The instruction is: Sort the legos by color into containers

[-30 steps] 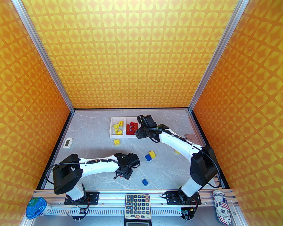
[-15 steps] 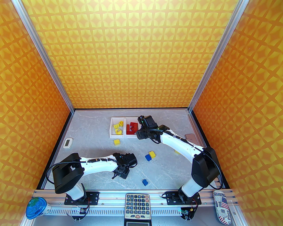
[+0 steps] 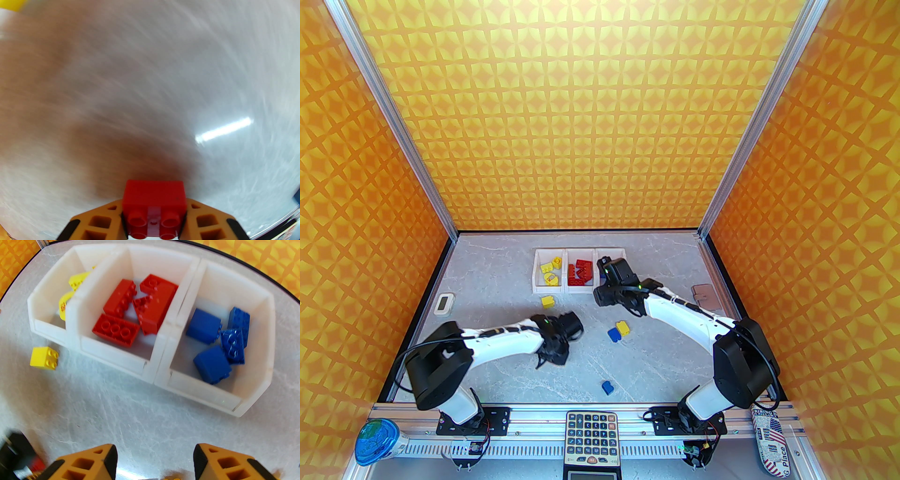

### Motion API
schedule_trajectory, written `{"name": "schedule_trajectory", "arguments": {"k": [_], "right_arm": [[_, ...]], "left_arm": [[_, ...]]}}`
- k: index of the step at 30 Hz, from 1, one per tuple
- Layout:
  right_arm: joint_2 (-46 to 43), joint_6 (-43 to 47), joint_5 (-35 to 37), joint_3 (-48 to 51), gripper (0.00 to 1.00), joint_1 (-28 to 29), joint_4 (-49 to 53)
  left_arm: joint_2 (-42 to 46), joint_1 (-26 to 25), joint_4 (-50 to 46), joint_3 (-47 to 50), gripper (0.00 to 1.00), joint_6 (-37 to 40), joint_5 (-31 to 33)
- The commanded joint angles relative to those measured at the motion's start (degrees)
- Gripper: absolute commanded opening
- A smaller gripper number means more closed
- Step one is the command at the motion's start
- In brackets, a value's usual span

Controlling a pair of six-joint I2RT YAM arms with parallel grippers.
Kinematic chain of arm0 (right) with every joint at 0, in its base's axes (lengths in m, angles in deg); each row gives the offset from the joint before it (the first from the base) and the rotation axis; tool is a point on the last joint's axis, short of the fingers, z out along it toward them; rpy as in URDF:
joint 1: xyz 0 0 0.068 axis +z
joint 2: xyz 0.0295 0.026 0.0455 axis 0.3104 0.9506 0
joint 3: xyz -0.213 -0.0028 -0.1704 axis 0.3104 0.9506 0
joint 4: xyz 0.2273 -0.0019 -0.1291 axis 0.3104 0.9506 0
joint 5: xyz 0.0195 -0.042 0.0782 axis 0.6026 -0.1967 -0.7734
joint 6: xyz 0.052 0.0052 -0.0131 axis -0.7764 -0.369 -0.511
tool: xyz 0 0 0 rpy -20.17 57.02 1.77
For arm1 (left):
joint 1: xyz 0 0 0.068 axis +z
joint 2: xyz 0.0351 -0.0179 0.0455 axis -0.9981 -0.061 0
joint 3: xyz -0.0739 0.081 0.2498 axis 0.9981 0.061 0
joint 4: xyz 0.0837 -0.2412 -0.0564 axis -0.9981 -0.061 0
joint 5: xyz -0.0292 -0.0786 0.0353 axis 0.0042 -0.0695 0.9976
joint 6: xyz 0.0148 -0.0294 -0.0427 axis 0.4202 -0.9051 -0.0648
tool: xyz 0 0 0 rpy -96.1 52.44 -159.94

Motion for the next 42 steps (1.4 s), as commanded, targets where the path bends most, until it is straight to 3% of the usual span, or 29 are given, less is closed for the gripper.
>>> {"name": "schedule_trajectory", "arguments": {"k": [1,14,30,42], "right_arm": [[-2.88,-0.97,-0.49,2.35,0.59,-0.35,-6.50],[-9.25,0.45,0.53,11.33,0.59,-0.37,-17.33],[-9.80,0.09,2.48,11.44,0.59,-0.35,-16.78],[-9.29,0.02,2.55,10.83,0.59,-0.37,-15.96]], "left_arm": [[3.56,2.57,1.65,-5.45,0.27,3.18,1.68],[-4.23,14.53,6.63,-23.13,0.26,9.29,1.95],[-25.39,17.82,9.76,-48.57,0.27,14.75,0.76],[-31.83,18.44,7.15,-55.96,0.30,15.37,-1.09]]}}
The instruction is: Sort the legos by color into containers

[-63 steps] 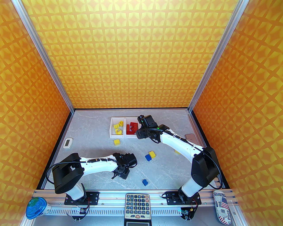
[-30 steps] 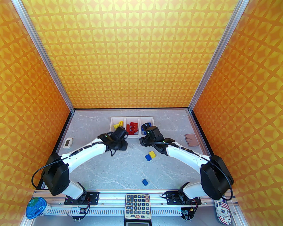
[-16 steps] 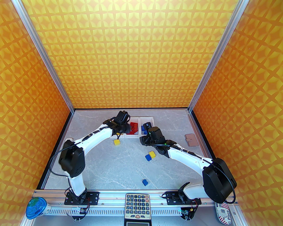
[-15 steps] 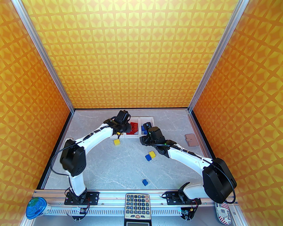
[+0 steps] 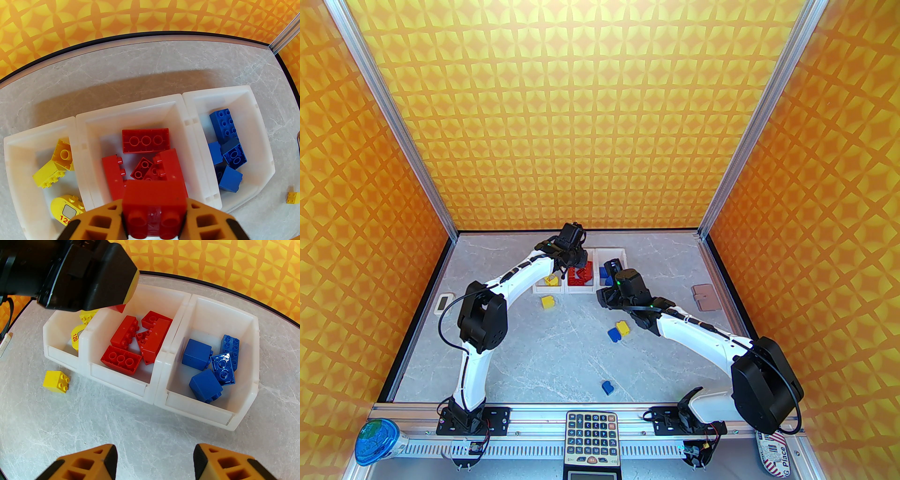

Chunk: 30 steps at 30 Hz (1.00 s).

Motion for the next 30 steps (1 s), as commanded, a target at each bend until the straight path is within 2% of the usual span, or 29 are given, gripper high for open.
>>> {"name": "schedule_trajectory", "arguments": {"k": [1,3,5,7,15,23,30], "right_arm": [[-0.32,0.05,1.21,-0.14,0.59,-0.39,0.28],[-0.01,0.10,1.24,-0.32,0.59,-0.38,0.45],[0.16,0.03,1.13,-0.36,0.59,-0.38,0.49],[0.37,0.08,1.15,-0.49,0.59,-0.40,0.63],[1.46,0.39,1.62,-1.19,0.59,-0.32,1.81],[2.23,-0.03,2.57,-2.22,0.59,-0.40,5.89],[1.47,-3.48,5.00,0.56,0.59,-0.37,12.24]], "left_arm": [[-0.99,0.63,-1.31,-2.04,0.32,0.76,-1.88],[-0.95,0.71,-1.22,-1.95,0.41,0.90,-2.88],[-0.54,0.67,-0.97,-1.61,0.56,0.96,-3.14],[0.12,0.64,-0.51,-1.08,0.62,1.19,-3.41],[7.15,0.63,-1.76,5.53,0.63,1.32,-3.38],[21.87,0.63,-0.09,25.22,0.63,-1.18,-3.19],[34.09,0.63,1.15,38.17,0.63,-4.53,-3.12]]}}
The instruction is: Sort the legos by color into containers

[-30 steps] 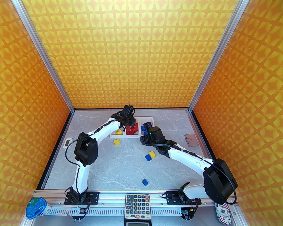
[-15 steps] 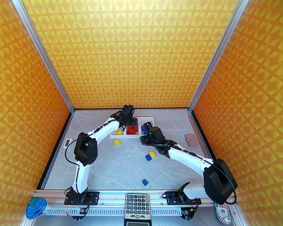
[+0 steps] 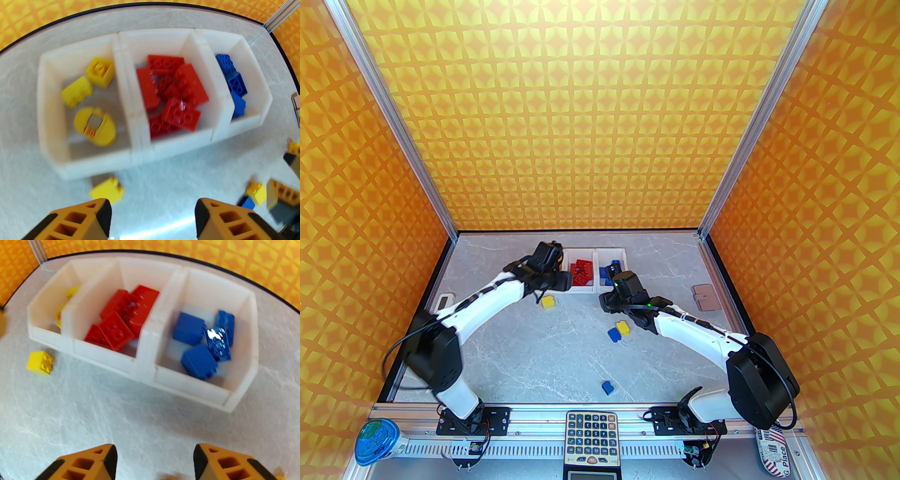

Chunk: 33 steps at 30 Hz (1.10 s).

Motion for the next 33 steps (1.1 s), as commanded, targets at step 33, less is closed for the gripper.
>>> {"name": "schedule_trajectory", "arguments": {"k": [33], "right_arm": [[2.46,-9.20,-2.03,5.10,0.59,-0.41,12.75]], "left_arm": [[15.24,0.45,0.31,14.54,0.64,-2.62,0.97]]}}
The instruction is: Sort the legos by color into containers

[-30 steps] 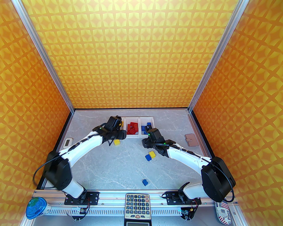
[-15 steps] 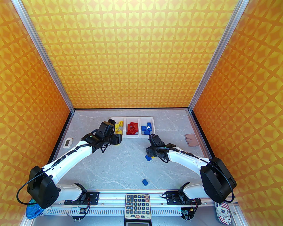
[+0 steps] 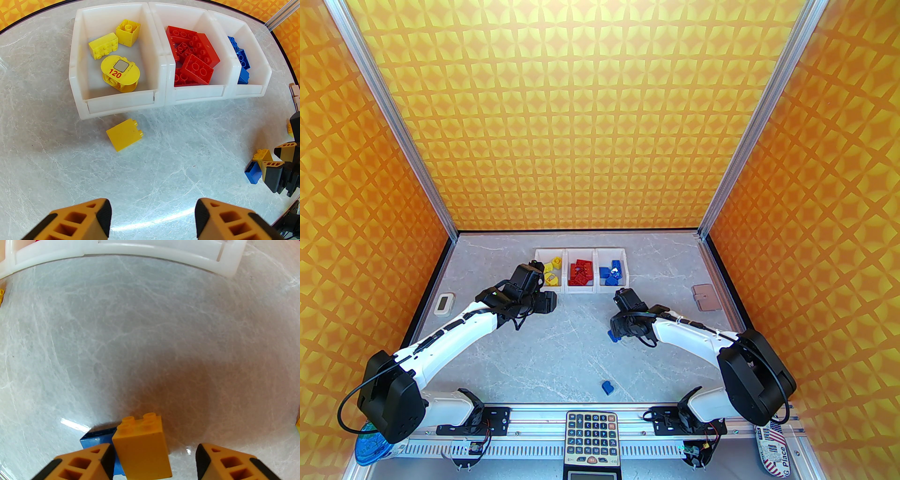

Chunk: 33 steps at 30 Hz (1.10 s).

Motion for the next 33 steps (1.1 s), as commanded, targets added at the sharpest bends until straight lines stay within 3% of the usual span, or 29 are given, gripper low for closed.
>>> {"name": "schedule_trajectory", "arguments": {"k": [1,17,23,33], "right_arm": [[0.77,-0.79,-0.95,-1.22,0.59,-0.37,1.10],[1.70,-0.11,-1.64,-2.11,0.34,-0.36,1.50],[0.87,1.99,-1.15,-7.08,0.32,-0.37,3.45],[4.50,5.83,-6.48,-19.06,0.30,-0.17,2.66]], "left_arm": [[0.96,0.43,-0.10,0.01,0.64,0.00,0.90],[0.94,0.43,-0.69,-0.63,0.64,0.26,1.09],[2.61,0.43,-1.26,-0.47,0.64,0.12,1.04],[4.19,0.52,-1.35,-0.72,0.65,2.71,1.93]]}}
